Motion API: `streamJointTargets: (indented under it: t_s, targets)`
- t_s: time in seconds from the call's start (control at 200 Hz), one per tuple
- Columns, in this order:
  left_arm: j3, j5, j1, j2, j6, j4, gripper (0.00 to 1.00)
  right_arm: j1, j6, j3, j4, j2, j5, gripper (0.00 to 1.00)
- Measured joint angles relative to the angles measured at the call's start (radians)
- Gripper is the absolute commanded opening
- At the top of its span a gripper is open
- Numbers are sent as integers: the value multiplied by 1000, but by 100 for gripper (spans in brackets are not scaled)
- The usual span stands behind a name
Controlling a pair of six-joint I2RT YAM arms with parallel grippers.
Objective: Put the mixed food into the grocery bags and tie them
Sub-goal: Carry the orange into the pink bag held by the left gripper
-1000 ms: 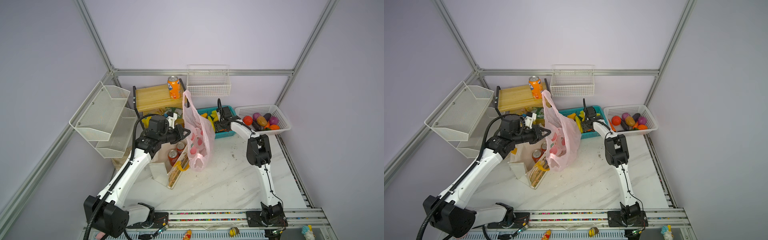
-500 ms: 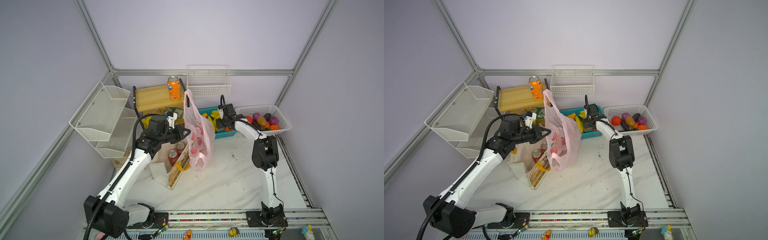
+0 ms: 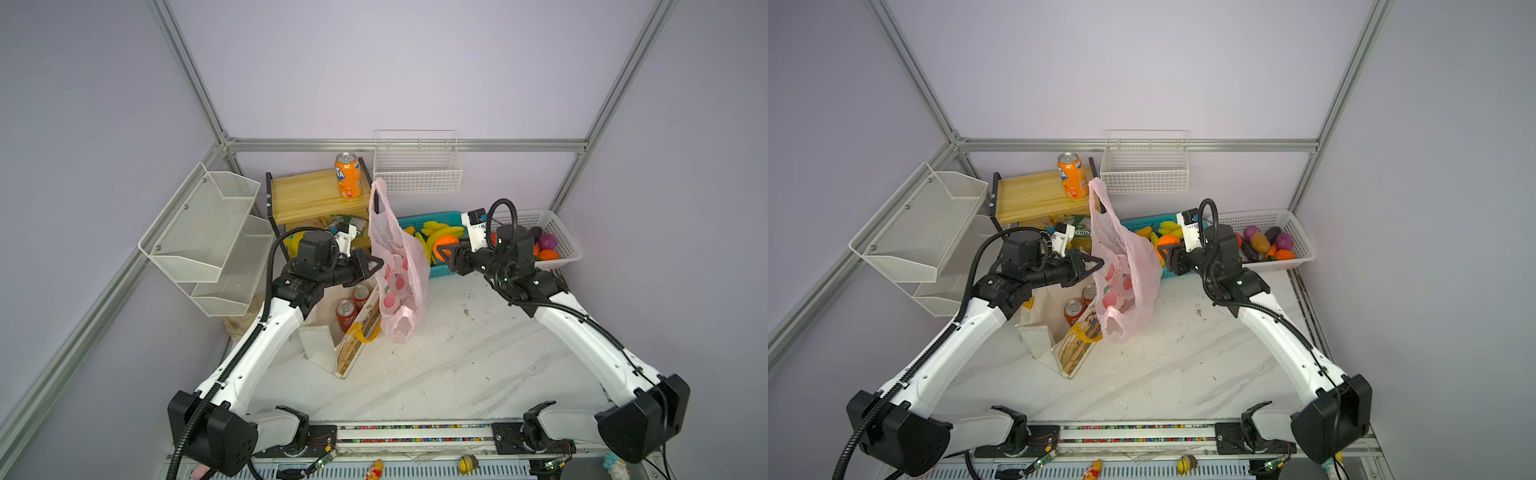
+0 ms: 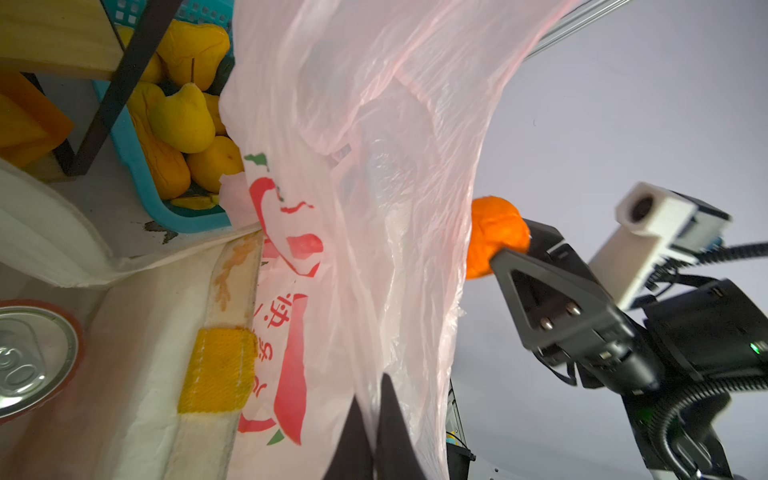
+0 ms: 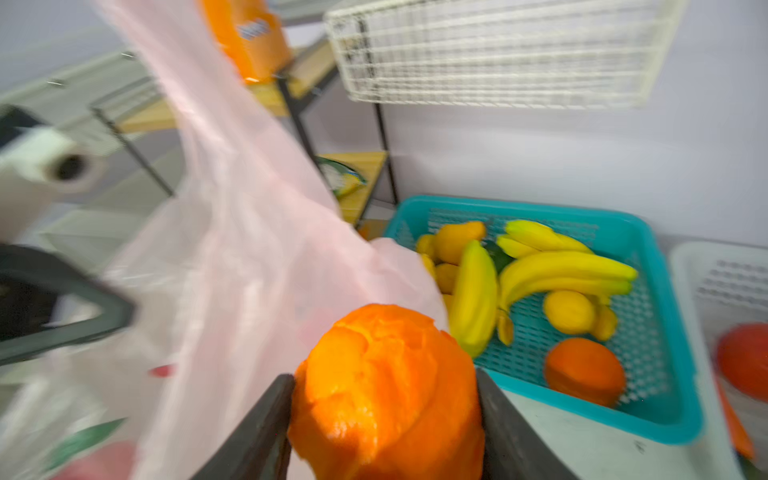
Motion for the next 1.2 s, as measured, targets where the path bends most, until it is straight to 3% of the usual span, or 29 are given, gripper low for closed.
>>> streamJointTargets:
  t_s: [0.155,0.36,0.49,0.655,0.895,1.2]
  targets:
    - [0,2,-18,0,8,0,0,108,18,16,67,-20,-122,42]
    - [0,4,-27,0,13,0,0,175,-9,85,74,121,-163,41]
    - [0,11,-27,0,18,0,0,175,-43,62,16,167,-96,41]
    - [0,62,-31,0,14,1,0,185,-119,-19,-78,121,35,41]
    - [0,167,-73,-5,-28,1,0,246,-195,-64,-140,83,148,50]
    - [-103,223,-80,-42,-187,156,0,256,-177,-89,-119,206,291,60]
